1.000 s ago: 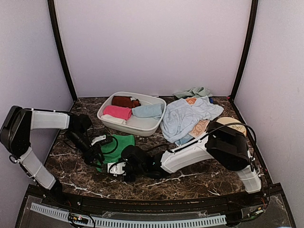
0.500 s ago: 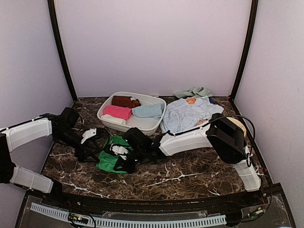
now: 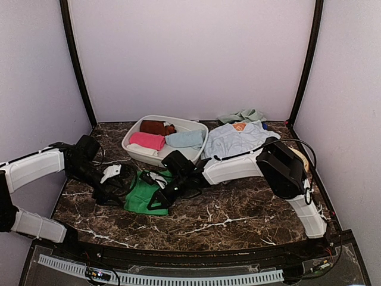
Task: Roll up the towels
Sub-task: Roll the towel at the center of the board.
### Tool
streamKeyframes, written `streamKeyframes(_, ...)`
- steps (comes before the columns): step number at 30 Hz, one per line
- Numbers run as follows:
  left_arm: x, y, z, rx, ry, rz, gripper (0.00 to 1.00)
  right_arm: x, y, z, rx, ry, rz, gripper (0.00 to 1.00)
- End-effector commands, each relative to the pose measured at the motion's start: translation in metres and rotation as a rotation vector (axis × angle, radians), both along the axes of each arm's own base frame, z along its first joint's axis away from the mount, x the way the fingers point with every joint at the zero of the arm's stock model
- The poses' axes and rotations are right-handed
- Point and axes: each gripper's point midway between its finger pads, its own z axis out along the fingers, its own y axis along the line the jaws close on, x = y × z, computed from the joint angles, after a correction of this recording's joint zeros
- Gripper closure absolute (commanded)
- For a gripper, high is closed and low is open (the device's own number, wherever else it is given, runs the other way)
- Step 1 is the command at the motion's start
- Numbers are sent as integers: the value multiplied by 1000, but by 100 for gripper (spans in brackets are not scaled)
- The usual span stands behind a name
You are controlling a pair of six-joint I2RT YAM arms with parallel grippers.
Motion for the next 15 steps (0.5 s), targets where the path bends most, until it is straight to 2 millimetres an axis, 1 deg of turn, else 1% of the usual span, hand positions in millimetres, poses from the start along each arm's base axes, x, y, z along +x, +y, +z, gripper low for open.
streamKeyframes(1,-15,-13,-4,-2,3,-96,24,1,-9,-17,-63,153,-51,100)
streamKeyframes(3,-19,-19,-11,22,6,-125,25,3,-7,-14,-52,175,-64,100)
streamKeyframes(6,-23,-30,-14,27,-12,-159,25,3,-4,-11,-34,211,-70,100)
streamKeyframes(10,-18,-40,-18,46,-50,-185,26,3,-4,-16,-41,261,-74,100)
streamKeyframes(12,-14,-41,-25,72,-59,-192,30,5,-5,-18,-39,286,-81,100)
streamKeyframes(14,-8,-40,-36,103,-58,-185,36,6,-6,-20,-38,306,-88,100)
streamKeyframes(15,-5,-39,-42,119,-57,-184,38,7,-6,-21,-37,310,-91,100)
